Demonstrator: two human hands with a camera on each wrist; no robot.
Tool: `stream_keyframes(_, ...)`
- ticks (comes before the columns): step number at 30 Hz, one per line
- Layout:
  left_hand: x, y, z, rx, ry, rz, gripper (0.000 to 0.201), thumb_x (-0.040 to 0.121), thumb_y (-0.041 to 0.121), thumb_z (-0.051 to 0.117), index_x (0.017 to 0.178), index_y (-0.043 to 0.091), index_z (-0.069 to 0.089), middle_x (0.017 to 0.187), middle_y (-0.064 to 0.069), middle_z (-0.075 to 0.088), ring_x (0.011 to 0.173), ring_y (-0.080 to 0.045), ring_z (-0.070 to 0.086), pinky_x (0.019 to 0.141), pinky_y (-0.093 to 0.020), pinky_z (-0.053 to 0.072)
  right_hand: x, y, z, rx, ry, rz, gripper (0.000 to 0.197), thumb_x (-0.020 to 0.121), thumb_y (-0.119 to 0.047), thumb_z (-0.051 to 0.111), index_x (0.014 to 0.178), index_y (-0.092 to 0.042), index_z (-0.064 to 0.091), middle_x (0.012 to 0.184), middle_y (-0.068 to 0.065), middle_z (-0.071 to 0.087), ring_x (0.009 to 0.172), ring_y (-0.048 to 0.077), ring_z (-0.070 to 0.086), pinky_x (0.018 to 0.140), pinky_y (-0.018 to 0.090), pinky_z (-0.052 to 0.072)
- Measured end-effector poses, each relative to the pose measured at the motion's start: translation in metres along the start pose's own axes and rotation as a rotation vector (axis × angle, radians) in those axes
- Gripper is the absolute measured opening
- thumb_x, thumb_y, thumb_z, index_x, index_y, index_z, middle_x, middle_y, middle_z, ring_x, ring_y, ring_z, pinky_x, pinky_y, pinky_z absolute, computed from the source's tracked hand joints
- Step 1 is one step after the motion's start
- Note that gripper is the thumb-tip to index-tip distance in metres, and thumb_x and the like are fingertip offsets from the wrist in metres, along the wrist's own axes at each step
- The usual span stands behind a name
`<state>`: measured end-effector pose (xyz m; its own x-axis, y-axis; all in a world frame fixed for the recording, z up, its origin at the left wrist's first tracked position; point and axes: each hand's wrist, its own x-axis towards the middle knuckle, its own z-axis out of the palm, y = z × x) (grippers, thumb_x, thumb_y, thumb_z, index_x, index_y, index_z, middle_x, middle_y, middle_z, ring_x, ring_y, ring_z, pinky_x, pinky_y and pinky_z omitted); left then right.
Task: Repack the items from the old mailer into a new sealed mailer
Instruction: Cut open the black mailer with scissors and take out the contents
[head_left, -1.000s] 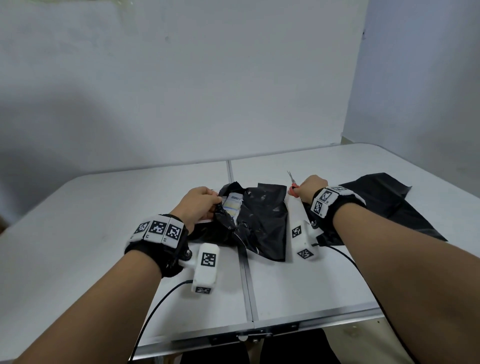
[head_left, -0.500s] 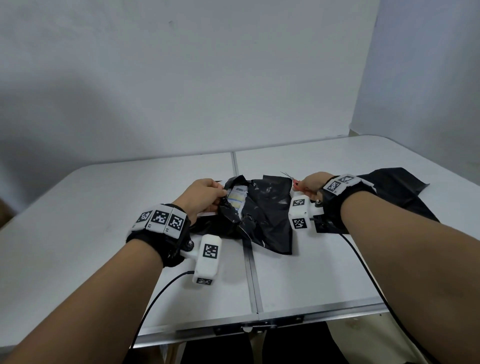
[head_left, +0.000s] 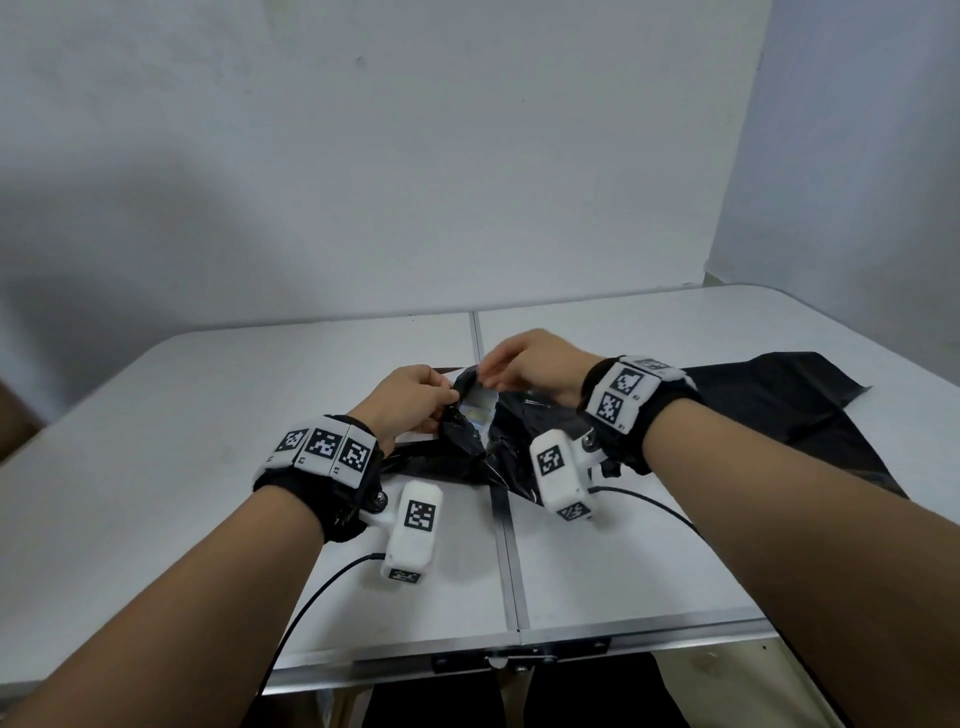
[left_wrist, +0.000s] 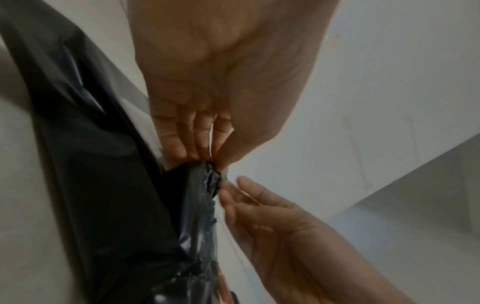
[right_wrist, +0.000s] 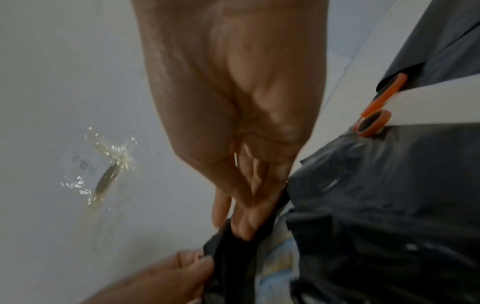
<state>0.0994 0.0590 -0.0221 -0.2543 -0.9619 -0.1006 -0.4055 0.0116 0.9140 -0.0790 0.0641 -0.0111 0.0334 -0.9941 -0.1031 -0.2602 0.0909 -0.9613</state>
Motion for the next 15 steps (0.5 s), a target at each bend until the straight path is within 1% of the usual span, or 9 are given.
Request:
stream_keyframes(1,-0.001,-0.001,0.0,0.013,0.007,0.003,0.017,0.089,0.006,0.058,0.076,0.015,0.053,0.077,-0.006,0.054,0.063,-0.013,0.05,0.056,-0.02,0.046,-0.002,0.002,0.008,-0.067,-0.098,0.038,0.034,0.081,0.021,0.044,0.075,-0.005,0.066,0.08,0.012,0.066,0.074,0.016,0.064,0.071,0.021,0.053)
stream_keyframes(3,-0.003,-0.004,-0.004,0.061,0.028,-0.001,0.016,0.089,0.006,0.058,0.076,0.014,0.053,0.077,-0.005,0.054,0.064,-0.014,0.05,0.059,-0.023,0.047,-0.001,0.009,0.014,-0.225,-0.164,0.116,0.033,0.082,0.018,0.049,0.072,-0.008,0.067,0.083,0.013,0.067,0.077,0.017,0.064,0.071,0.022,0.054)
stream_keyframes(6,-0.005,-0.009,-0.014,0.207,0.086,-0.004,0.014,0.087,0.008,0.058,0.075,0.016,0.055,0.081,-0.004,0.059,0.07,-0.016,0.055,0.068,-0.028,0.051,-0.003,0.02,0.005,-0.368,-0.063,0.211,0.03,0.087,0.009,0.046,0.076,-0.007,0.068,0.074,0.012,0.066,0.057,0.013,0.061,0.051,0.016,0.051)
stream_keyframes(7,-0.006,-0.01,-0.017,0.27,0.108,0.003,0.013,0.086,0.011,0.059,0.075,0.017,0.056,0.085,-0.004,0.061,0.075,-0.017,0.056,0.073,-0.031,0.05,-0.006,0.02,0.001,-0.374,-0.04,0.242,0.028,0.088,0.007,0.046,0.081,-0.006,0.069,0.072,0.011,0.065,0.055,0.012,0.059,0.05,0.016,0.051)
stream_keyframes(9,-0.007,-0.008,-0.019,0.365,0.131,0.017,0.012,0.084,0.015,0.06,0.073,0.02,0.055,0.092,-0.003,0.063,0.084,-0.019,0.056,0.076,-0.031,0.046,-0.011,0.022,-0.005,-0.366,-0.057,0.283,0.024,0.089,0.005,0.05,0.096,-0.007,0.069,0.075,0.008,0.064,0.062,0.011,0.06,0.054,0.016,0.053)
stream_keyframes(11,-0.006,-0.005,-0.017,0.412,0.127,0.029,0.01,0.083,0.015,0.059,0.075,0.021,0.055,0.094,-0.002,0.063,0.088,-0.02,0.056,0.078,-0.03,0.045,-0.012,0.021,-0.004,-0.38,-0.102,0.253,0.035,0.089,0.006,0.049,0.112,-0.016,0.064,0.079,0.006,0.061,0.067,0.013,0.06,0.058,0.019,0.054)
stream_keyframes(12,-0.006,-0.004,-0.014,0.42,0.121,0.033,0.008,0.082,0.015,0.059,0.077,0.02,0.056,0.093,-0.001,0.062,0.09,-0.02,0.057,0.08,-0.031,0.046,-0.011,0.021,-0.002,-0.415,-0.13,0.193,0.042,0.088,0.006,0.049,0.116,-0.021,0.063,0.084,0.005,0.06,0.069,0.015,0.058,0.061,0.022,0.053)
stream_keyframes(14,-0.005,-0.003,-0.009,0.447,0.107,0.048,0.004,0.082,0.014,0.058,0.083,0.018,0.059,0.092,0.001,0.062,0.091,-0.019,0.057,0.078,-0.029,0.047,-0.011,0.018,0.003,-0.549,-0.172,0.058,0.045,0.085,0.004,0.051,0.117,-0.023,0.067,0.099,0.003,0.061,0.082,0.019,0.06,0.076,0.028,0.052)
stream_keyframes(15,-0.005,-0.003,-0.006,0.475,0.101,0.061,0.005,0.083,0.014,0.057,0.085,0.017,0.059,0.091,0.003,0.06,0.09,-0.018,0.056,0.075,-0.026,0.043,-0.01,0.019,0.006,-0.608,-0.173,0.019,0.041,0.083,0.002,0.052,0.112,-0.021,0.071,0.105,0.001,0.062,0.091,0.019,0.061,0.085,0.028,0.051)
